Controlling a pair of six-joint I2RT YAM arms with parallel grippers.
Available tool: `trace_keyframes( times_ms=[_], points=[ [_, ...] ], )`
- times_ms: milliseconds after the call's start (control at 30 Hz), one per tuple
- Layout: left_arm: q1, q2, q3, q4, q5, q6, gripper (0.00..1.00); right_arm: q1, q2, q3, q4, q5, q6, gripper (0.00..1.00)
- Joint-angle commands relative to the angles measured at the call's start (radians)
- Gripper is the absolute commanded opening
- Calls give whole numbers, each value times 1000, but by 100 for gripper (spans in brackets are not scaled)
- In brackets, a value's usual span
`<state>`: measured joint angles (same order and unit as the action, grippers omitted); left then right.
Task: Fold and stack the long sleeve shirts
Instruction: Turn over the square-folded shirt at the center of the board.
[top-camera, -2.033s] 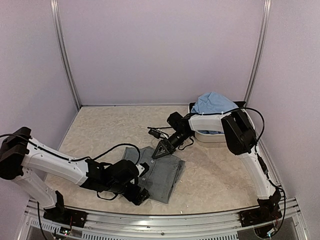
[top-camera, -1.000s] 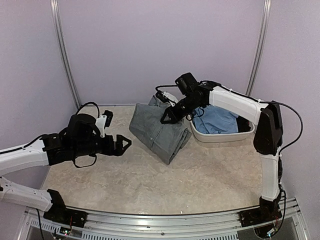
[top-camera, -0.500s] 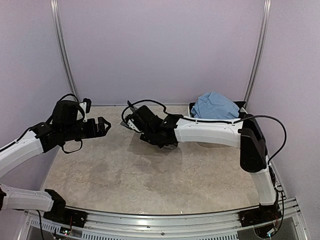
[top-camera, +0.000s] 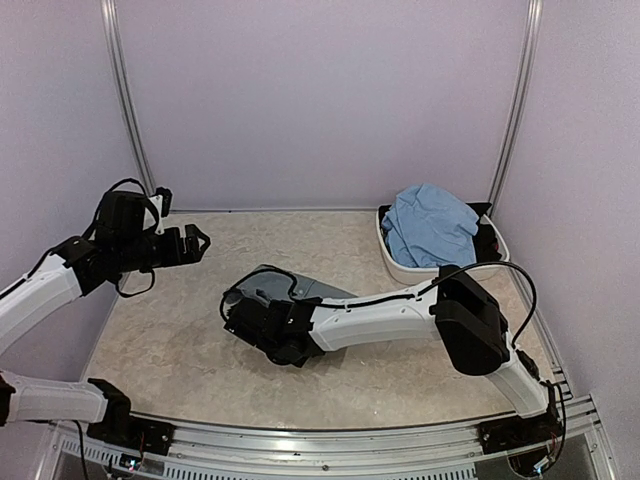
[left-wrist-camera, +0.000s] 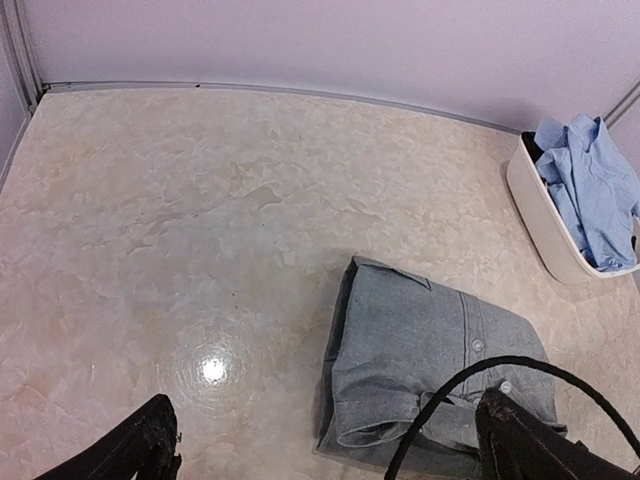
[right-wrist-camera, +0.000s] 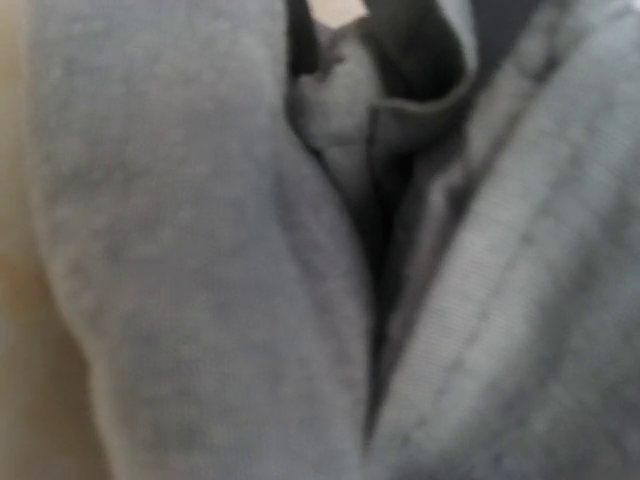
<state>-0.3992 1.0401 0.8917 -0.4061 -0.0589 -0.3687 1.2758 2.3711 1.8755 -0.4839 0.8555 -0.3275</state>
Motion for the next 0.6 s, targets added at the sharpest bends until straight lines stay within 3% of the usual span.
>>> trace_keyframes(
  times_ms=[0, 200, 367, 567],
  points=[
    [7, 27, 34, -10, 24, 37, 99, 6, 3, -4, -93, -52, 140, 26],
    [8, 57, 34, 8, 44, 43, 99, 24, -62, -59, -109, -121, 204, 59],
    [7, 89, 45, 21, 53, 55, 99, 38, -201, -173, -83, -257, 246, 95],
    [4, 132, 46, 65, 106, 53, 99, 40, -357, -312, -74, -390, 321, 100]
  ],
)
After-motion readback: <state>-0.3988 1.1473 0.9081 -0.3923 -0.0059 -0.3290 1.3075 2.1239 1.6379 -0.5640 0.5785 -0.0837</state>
